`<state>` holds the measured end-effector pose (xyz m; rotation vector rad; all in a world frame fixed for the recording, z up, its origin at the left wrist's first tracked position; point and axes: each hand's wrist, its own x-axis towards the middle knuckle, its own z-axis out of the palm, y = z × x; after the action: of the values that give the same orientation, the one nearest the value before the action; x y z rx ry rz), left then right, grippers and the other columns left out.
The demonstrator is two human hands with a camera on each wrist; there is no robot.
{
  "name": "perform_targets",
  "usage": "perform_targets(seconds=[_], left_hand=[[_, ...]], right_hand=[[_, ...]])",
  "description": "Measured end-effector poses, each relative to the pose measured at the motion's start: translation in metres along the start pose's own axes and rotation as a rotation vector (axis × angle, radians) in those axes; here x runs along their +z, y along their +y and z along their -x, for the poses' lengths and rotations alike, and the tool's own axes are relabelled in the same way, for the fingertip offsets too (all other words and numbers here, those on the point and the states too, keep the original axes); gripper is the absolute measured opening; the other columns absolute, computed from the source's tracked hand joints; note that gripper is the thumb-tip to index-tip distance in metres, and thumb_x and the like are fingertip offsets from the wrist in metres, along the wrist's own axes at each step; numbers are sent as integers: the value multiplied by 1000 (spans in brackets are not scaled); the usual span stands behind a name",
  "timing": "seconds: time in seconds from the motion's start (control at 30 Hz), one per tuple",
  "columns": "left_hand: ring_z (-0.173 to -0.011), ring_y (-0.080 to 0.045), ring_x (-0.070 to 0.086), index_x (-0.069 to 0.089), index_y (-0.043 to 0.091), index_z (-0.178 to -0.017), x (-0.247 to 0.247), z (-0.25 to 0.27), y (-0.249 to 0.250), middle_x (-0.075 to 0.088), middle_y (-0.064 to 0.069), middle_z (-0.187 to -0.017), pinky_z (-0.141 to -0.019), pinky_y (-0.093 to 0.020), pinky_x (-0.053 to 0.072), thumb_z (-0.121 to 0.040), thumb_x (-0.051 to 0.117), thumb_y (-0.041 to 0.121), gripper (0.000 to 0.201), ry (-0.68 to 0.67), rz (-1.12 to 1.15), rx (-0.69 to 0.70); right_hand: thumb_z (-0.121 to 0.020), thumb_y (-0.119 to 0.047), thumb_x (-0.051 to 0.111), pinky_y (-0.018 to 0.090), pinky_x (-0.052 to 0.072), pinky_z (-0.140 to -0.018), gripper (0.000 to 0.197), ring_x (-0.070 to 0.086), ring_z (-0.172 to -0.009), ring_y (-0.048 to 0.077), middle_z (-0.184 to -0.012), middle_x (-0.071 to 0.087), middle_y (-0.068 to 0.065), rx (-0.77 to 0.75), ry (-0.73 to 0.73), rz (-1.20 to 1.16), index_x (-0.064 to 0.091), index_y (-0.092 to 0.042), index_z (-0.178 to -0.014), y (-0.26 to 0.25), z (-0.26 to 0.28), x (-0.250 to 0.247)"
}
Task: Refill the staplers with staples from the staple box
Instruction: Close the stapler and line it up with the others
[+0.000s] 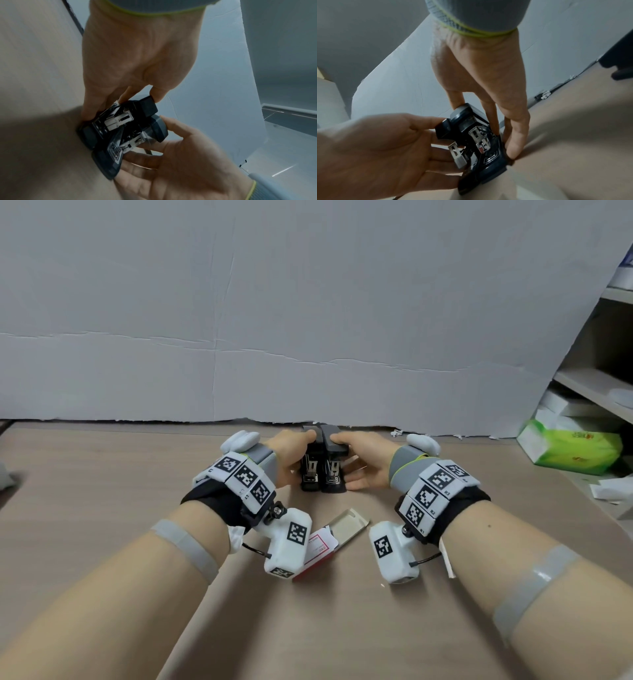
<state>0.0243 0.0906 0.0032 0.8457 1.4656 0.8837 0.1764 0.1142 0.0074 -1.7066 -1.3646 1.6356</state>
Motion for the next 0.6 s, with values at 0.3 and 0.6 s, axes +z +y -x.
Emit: perform_targets(seconds=[0.3, 0.6], left_hand=[[-75, -21, 54, 58, 13, -107, -6, -15, 10, 55, -5, -81, -74, -36, 50, -101, 47, 35, 26, -4, 19, 2], [-88, -27, 57, 61, 6, -113, -12, -35, 12, 59, -13, -99, -95, -48, 50, -91, 52, 43, 45, 33, -7, 26]], right_hand=[[-93, -43, 55, 46, 53, -97, 26, 67, -105, 35, -107, 65, 17, -8, 28, 21, 58, -17, -96, -20, -12, 7], [-95, -36, 52, 39, 53, -89, 20, 66, -91, 31, -89, 64, 12, -22, 36, 90, 57, -17, -94, -28, -15, 7]])
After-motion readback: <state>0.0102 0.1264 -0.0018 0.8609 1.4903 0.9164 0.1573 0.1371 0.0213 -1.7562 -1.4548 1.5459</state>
